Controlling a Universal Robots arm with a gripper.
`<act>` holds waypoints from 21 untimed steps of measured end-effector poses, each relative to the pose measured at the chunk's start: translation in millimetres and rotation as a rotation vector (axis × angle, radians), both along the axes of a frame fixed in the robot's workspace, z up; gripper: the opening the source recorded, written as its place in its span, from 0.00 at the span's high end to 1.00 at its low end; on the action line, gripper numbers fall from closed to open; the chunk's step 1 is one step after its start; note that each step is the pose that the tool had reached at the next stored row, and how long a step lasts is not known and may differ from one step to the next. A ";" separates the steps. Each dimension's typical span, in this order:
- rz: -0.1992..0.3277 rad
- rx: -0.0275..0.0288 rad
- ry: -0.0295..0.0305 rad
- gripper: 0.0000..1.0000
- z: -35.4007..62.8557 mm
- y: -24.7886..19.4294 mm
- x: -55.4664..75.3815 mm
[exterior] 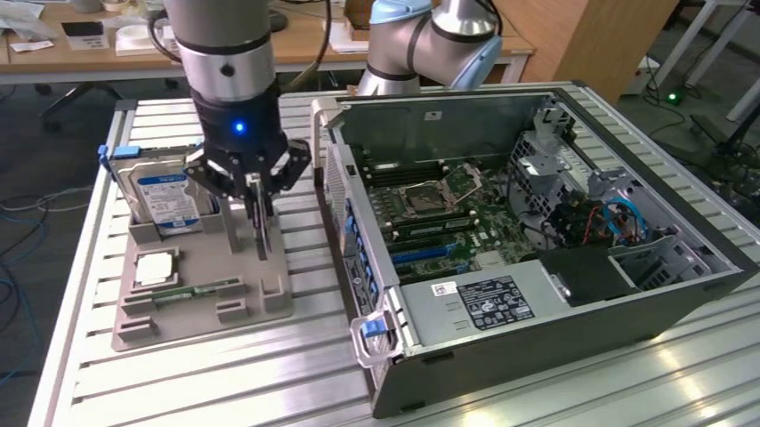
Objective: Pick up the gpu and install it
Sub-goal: 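Pick up the gpu and move the gpu toward the slot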
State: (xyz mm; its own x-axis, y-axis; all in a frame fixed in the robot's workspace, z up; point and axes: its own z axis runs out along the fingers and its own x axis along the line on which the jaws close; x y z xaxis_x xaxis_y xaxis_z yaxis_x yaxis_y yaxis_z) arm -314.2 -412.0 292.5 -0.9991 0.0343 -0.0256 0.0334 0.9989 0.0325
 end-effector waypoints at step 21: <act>0.000 0.0050 0.0012 0.73 92.5 0.0 0.0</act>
